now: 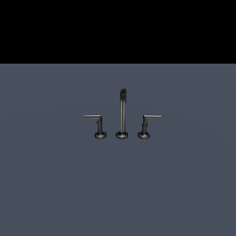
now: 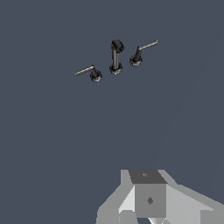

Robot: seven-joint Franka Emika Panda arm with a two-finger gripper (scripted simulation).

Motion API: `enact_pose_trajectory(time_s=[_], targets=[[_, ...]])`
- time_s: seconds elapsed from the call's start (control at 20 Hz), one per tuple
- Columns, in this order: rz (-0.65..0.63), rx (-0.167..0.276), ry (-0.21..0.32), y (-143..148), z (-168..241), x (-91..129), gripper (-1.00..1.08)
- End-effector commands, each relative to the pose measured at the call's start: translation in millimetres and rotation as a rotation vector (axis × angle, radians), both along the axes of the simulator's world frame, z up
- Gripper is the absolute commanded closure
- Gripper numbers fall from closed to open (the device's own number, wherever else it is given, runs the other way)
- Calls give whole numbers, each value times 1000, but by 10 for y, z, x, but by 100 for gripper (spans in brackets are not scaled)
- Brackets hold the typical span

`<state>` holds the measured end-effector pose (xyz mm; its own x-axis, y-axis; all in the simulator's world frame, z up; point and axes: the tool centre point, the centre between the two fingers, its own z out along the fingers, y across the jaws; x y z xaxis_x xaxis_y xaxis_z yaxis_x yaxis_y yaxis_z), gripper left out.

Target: Turn on the faucet by rotating a designated handle.

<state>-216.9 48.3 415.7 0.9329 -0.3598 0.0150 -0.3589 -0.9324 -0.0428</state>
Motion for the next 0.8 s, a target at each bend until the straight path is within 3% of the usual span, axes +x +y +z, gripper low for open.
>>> enact_pose_trajectory(time_s=[0.0, 0.75], targets=[[-54, 0, 2, 97, -138, 82, 108], [-362, 3, 14, 569, -938, 679, 108]])
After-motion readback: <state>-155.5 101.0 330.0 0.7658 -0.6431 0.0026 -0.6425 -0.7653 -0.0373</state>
